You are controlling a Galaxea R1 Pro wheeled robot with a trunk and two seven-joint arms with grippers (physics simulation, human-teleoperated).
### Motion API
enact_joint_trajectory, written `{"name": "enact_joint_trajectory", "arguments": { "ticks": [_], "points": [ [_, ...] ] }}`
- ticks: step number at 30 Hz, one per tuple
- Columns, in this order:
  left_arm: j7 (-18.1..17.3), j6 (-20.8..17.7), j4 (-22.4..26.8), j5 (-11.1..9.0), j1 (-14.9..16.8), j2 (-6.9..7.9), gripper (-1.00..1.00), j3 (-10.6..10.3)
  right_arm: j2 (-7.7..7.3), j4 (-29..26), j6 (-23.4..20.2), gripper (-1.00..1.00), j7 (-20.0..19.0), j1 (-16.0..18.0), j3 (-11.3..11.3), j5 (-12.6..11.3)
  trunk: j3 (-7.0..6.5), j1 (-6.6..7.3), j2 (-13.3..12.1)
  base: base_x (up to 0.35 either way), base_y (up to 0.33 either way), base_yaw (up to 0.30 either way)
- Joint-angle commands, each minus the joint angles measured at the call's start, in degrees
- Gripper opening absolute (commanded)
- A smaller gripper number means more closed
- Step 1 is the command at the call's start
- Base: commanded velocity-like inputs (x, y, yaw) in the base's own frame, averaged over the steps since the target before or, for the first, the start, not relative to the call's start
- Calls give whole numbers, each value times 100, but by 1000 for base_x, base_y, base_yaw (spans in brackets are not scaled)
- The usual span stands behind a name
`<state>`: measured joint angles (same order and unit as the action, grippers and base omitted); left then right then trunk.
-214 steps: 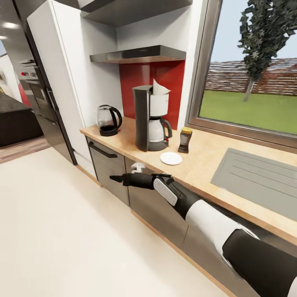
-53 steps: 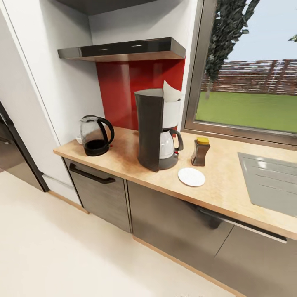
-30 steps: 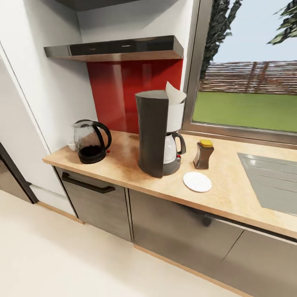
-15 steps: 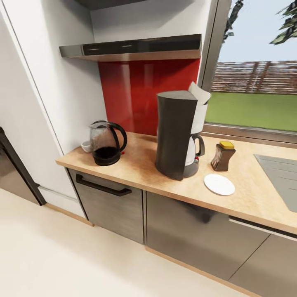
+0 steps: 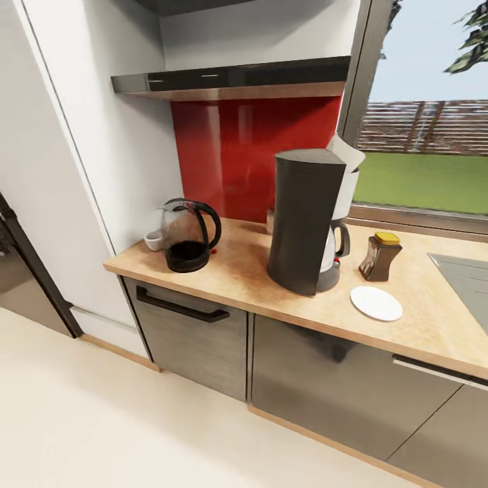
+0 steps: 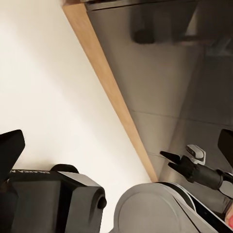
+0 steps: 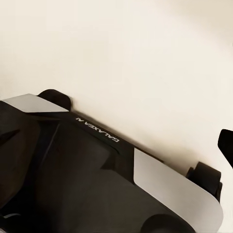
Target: Set up a coffee station on the kitchen countertop: keep the coffee maker on the countertop, move the bottle of coffee from the kitchen shelf to the counter next to the coffee maker, place a paper coffee filter on top of the coffee maker, put the saucer next to the coffee maker with the coffee cup on the saucer, and place the electric kettle next to the coffee maker.
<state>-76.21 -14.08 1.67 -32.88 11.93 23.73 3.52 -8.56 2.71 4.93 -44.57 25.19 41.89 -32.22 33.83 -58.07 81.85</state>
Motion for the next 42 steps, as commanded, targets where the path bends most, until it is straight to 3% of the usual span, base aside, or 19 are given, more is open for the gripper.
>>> {"name": "enact_joint_trajectory", "arguments": {
  "ticks": [1,11,23,42],
  "points": [
    [-17,-60,0,27,2,0,100,34,4,24,52,100,-26,8,48,-30,5,0,3,0,282,0],
    [-17,-60,0,27,2,0,100,34,6,24,52,100,-23,9,48,-30,5,0,3,20,195,15],
    [-17,-60,0,27,2,0,100,34,6,20,52,100,-23,6,48,-30,5,0,3,23,39,180],
    [-17,-60,0,27,2,0,100,34,4,19,52,100,14,9,48,-33,5,0,3,56,154,9]
  ]
}}
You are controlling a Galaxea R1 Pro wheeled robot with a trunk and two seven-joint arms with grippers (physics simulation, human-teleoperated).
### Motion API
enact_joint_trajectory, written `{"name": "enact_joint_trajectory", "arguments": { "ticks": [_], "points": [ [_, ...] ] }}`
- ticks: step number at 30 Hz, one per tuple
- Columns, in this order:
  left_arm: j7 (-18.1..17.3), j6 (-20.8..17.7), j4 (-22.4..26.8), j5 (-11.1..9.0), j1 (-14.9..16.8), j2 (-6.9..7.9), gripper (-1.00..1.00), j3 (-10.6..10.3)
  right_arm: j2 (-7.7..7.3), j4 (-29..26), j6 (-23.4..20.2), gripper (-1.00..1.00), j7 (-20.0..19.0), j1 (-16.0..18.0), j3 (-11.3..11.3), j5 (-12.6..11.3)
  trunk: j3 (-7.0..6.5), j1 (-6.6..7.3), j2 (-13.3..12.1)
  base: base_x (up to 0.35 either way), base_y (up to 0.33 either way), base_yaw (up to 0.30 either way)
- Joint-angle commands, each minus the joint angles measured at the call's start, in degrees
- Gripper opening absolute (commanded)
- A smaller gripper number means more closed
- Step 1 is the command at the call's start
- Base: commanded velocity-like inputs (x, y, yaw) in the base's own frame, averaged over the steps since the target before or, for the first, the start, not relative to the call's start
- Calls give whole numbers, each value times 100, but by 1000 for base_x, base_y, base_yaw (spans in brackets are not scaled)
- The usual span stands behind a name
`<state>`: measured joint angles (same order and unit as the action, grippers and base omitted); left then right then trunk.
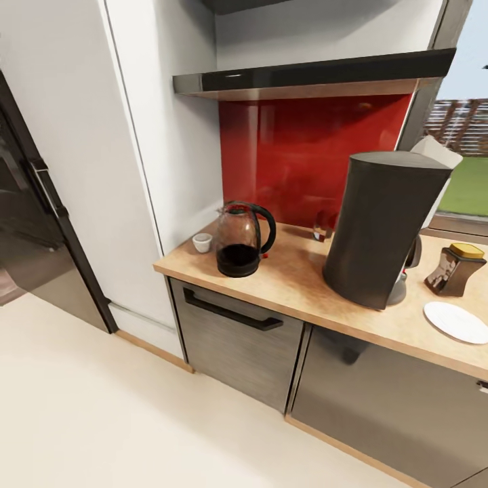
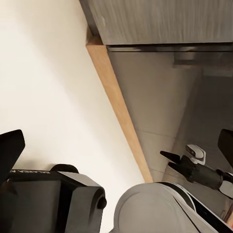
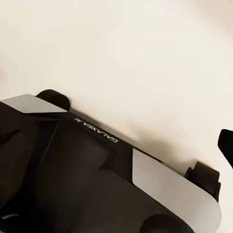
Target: Set up a coffee station on the kitchen countertop: keep the coffee maker on the countertop, move the bottle of coffee from the kitchen shelf to the counter next to the coffee maker, place a paper coffee filter on top of the coffee maker, put the saucer next to the coffee maker with the coffee cup on the saucer, and place the electric kettle next to the coffee maker.
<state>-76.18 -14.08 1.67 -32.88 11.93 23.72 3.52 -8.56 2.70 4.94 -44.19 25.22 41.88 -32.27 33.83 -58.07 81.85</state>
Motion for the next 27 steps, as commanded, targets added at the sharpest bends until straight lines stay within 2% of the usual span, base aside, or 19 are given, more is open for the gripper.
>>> {"name": "enact_joint_trajectory", "arguments": {
  "ticks": [1,7,9,12,17,18,19,24,27],
  "points": [
    [-20,-60,0,27,2,1,100,34,5,20,51,100,-25,7,48,-29,5,0,3,0,17,0],
    [-18,-60,-3,27,2,19,100,52,200,-22,58,100,-28,9,53,-33,5,0,3,0,5,0],
    [59,-60,-11,27,2,29,100,57,241,-269,54,100,-28,9,50,-36,5,0,3,0,0,0],
    [540,-62,-16,25,2,34,100,60,326,-1092,44,100,-43,10,58,-34,5,0,3,0,0,0],
    [751,-61,-13,21,2,35,100,66,419,-1876,13,100,-55,11,58,-34,5,0,3,0,0,0],
    [805,-60,-13,19,2,36,100,68,461,-2467,-76,100,-15,16,57,-34,5,0,3,0,0,0],
    [812,-60,-14,19,2,36,100,70,468,-2633,-147,100,12,16,57,-34,5,0,3,0,0,0],
    [842,-57,-14,18,2,25,100,77,504,-4034,-1110,100,334,18,51,-29,5,0,3,0,0,0],
    [848,-55,-16,18,2,20,100,78,510,-5036,-1598,100,683,23,32,-29,5,0,3,0,0,0]
  ]
}}
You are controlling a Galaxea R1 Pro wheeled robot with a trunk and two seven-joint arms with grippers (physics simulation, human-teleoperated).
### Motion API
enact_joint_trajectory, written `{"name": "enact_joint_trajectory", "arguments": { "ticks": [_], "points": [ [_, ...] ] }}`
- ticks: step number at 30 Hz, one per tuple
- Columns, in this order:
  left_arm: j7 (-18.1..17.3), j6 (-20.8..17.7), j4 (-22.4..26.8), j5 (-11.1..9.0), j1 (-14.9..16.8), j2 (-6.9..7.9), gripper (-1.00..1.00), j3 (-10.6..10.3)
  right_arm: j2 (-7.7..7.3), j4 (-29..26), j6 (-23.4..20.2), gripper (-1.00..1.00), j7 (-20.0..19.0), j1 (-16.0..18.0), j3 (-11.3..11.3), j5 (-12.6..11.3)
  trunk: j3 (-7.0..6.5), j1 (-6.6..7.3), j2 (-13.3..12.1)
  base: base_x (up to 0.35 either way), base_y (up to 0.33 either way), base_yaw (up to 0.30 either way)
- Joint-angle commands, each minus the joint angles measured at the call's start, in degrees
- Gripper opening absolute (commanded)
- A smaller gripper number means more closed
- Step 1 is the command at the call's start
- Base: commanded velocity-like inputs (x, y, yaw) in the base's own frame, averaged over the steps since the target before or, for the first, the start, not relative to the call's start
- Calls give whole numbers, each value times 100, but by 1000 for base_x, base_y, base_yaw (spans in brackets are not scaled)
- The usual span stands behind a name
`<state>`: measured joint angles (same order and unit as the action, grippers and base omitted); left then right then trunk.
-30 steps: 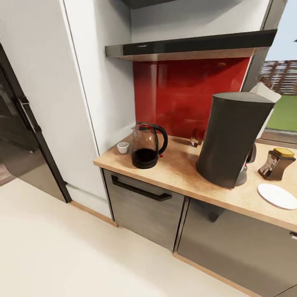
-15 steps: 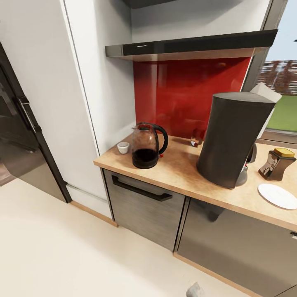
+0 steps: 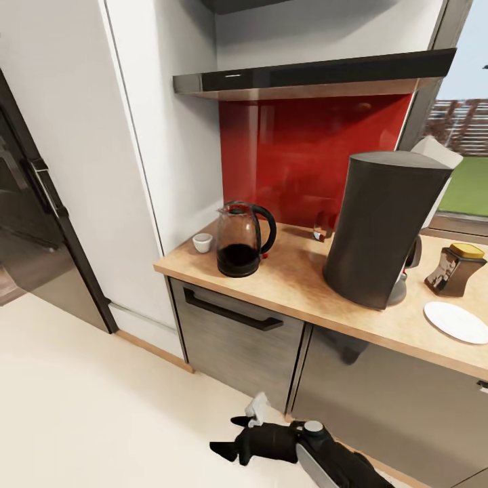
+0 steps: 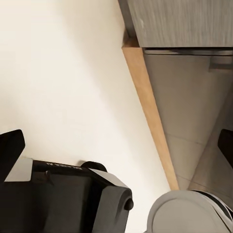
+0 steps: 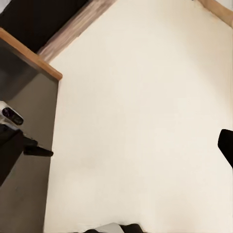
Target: Set up a coffee station on the kitchen countertop: keep the coffee maker on the countertop, move the bottle of coffee from the kitchen shelf to the counter next to the coffee maker, place a paper coffee filter on top of the coffee maker, put the saucer next to the coffee maker with the coffee cup on the saucer, and place the electric kettle next to the coffee maker.
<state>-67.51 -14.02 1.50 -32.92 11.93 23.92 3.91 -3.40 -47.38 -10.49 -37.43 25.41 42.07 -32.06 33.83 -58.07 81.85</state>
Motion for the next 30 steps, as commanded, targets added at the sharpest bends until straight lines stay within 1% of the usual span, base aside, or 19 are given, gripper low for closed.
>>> {"name": "enact_joint_trajectory", "arguments": {
  "ticks": [1,2,4,5,6,7,9,11,12,14,16,17,19,21,23,26,27,29,30],
  "points": [
    [-19,-60,1,22,2,0,100,39,-6,-220,-147,100,78,6,10,-50,6,0,3,0,0,0],
    [-18,-59,0,22,2,0,100,39,-5,-404,-247,100,146,10,7,-51,6,0,3,0,0,0],
    [-17,-58,1,22,2,-1,100,41,-4,-959,-598,100,368,22,-1,-53,6,0,3,0,0,0],
    [-17,-61,1,22,2,-1,100,40,-4,-1320,-855,100,540,38,-6,-54,6,0,3,0,0,0],
    [-17,-59,0,22,2,-1,100,41,-3,-1962,-1338,100,885,88,-15,-56,6,0,3,0,0,0],
    [-16,-58,0,22,2,-1,100,40,-3,-2225,-1553,100,1008,152,-25,-61,6,0,3,0,0,0],
    [-16,-58,0,22,2,-1,100,40,-3,-2442,-1747,100,1088,240,-75,-65,6,0,3,0,0,0],
    [-16,-57,0,22,2,-1,100,41,1,-2696,-2075,100,1170,501,-337,-77,6,0,3,0,0,0],
    [-16,-57,0,22,2,-1,100,40,0,-2760,-2248,100,1188,670,-488,-82,6,0,3,0,0,0],
    [-16,-58,0,22,2,-1,100,40,2,-2829,-2690,100,1207,1031,-896,-92,6,0,3,0,0,0],
    [-16,-58,0,22,2,-1,100,40,3,-2850,-2892,100,1212,1181,-1108,-94,6,0,3,0,0,0],
    [-16,-57,0,22,2,-1,100,41,1,-2868,-3058,100,1215,1323,-1281,-96,6,0,3,0,0,0],
    [-16,-57,0,22,2,-3,100,42,0,-2880,-3188,100,1217,1459,-1400,-94,6,0,3,0,0,0],
    [-16,-58,0,22,2,-2,100,41,-11,-2896,-3368,100,1223,1677,-1532,-89,6,0,3,0,0,0],
    [-16,-59,0,22,2,-2,100,42,-31,-2899,-3433,100,1226,1761,-1586,-86,6,0,3,0,0,0],
    [-16,-59,0,22,2,-1,100,42,-55,-2900,-3528,100,1232,1890,-1852,-76,6,0,3,0,0,0],
    [-16,-60,0,22,2,-1,100,43,-62,-2900,-3600,100,1234,1936,-2007,-72,6,0,3,0,0,0],
    [-16,-58,0,22,2,-1,100,45,-69,-2900,-3746,100,1254,1986,-2160,-64,6,0,3,0,0,0],
    [-16,-57,0,22,2,-1,100,46,-76,-2900,-3873,100,1435,2016,-2258,-58,6,0,3,0,0,0]
  ]
}}
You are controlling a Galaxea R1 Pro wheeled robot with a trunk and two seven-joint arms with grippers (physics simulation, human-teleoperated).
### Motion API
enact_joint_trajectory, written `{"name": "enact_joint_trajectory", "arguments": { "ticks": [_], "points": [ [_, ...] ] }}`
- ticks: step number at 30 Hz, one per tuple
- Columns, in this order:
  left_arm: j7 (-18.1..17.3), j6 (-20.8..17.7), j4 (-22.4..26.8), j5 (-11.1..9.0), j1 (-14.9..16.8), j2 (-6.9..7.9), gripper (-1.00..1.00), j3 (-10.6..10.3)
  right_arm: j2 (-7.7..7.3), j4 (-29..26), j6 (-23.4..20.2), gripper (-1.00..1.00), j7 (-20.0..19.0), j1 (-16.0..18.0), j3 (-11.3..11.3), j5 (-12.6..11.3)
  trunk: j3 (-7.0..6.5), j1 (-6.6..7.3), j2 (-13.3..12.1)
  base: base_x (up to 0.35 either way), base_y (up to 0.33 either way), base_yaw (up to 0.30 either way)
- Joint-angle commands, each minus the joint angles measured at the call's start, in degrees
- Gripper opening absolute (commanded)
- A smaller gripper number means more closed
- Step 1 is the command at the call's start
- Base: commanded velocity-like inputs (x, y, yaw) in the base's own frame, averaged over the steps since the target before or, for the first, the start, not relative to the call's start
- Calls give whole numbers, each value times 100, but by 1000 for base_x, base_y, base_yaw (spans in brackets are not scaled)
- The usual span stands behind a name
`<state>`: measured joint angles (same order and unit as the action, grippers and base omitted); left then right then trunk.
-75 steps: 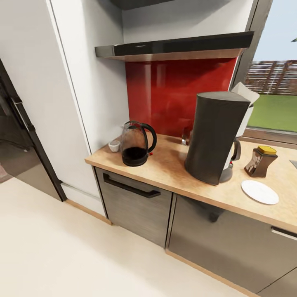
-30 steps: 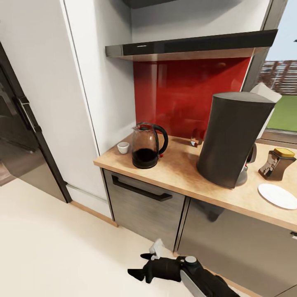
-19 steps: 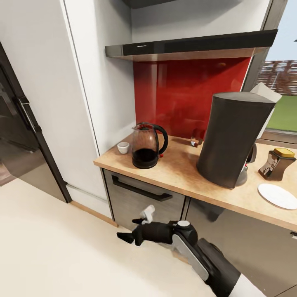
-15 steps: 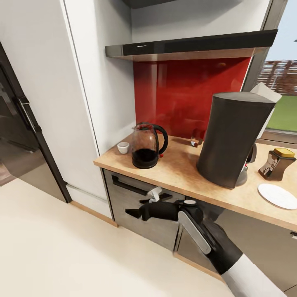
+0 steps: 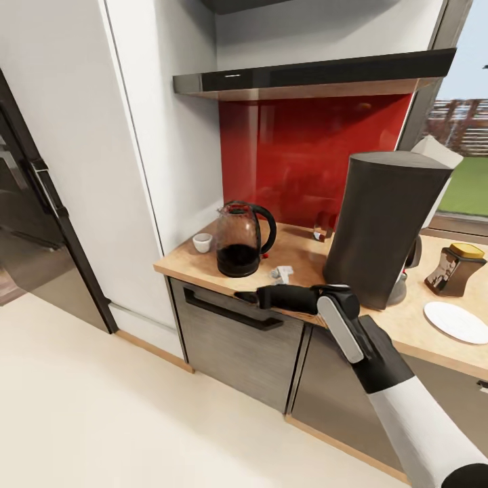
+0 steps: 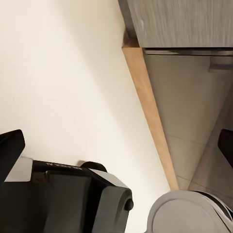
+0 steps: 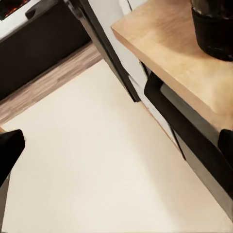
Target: Set up a coffee station on the kitchen countertop: keep the coffee maker on the countertop, move the bottle of coffee from the kitchen shelf to the counter next to the coffee maker, place a paper coffee filter on top of the coffee maker, put the saucer next to the coffee maker with the coffee cup on the saucer, and place the electric kettle next to the coffee maker.
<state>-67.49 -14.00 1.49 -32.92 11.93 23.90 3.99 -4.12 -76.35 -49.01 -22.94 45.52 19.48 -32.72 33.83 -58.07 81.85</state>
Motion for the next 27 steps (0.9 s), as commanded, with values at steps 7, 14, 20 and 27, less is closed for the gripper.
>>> {"name": "enact_joint_trajectory", "arguments": {
  "ticks": [7,14,20,27],
  "points": [
    [-19,-60,2,23,3,1,100,41,-5,-3,-84,100,1210,199,-62,10,6,0,3,0,0,0],
    [-19,-60,2,23,3,1,100,40,68,14,563,100,2568,277,-40,376,6,0,3,0,0,0],
    [-19,-61,5,23,3,1,100,37,238,29,828,100,2690,281,-34,868,6,0,3,0,0,0],
    [-19,-59,5,23,3,1,100,36,673,46,1034,100,2751,282,-32,1814,6,0,3,0,0,0]
  ]
}}
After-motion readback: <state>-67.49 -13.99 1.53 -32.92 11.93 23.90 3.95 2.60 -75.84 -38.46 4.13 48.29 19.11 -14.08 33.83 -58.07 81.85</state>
